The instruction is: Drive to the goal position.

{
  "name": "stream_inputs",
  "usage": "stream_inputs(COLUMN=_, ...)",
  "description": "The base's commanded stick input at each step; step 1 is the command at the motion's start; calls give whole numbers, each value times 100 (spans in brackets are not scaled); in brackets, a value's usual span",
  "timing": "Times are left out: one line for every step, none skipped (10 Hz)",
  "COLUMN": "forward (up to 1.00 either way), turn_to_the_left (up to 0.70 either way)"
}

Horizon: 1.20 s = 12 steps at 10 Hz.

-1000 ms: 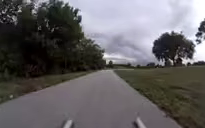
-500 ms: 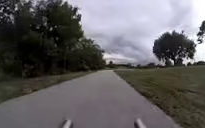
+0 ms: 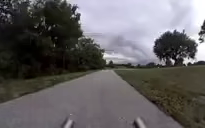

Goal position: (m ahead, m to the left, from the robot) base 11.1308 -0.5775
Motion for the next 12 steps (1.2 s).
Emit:
stream_inputs(forward=85, turn_to_the_left=0)
stream_inputs(forward=85, turn_to_the_left=0)
stream_inputs(forward=85, turn_to_the_left=0)
stream_inputs(forward=85, turn_to_the_left=0)
stream_inputs(forward=85, turn_to_the_left=0)
stream_inputs(forward=85, turn_to_the_left=0)
stream_inputs(forward=85, turn_to_the_left=0)
stream_inputs(forward=85, turn_to_the_left=0)
stream_inputs(forward=85, turn_to_the_left=0)
stream_inputs(forward=85, turn_to_the_left=0)
stream_inputs(forward=85, turn_to_the_left=0)
stream_inputs(forward=85, turn_to_the_left=0)
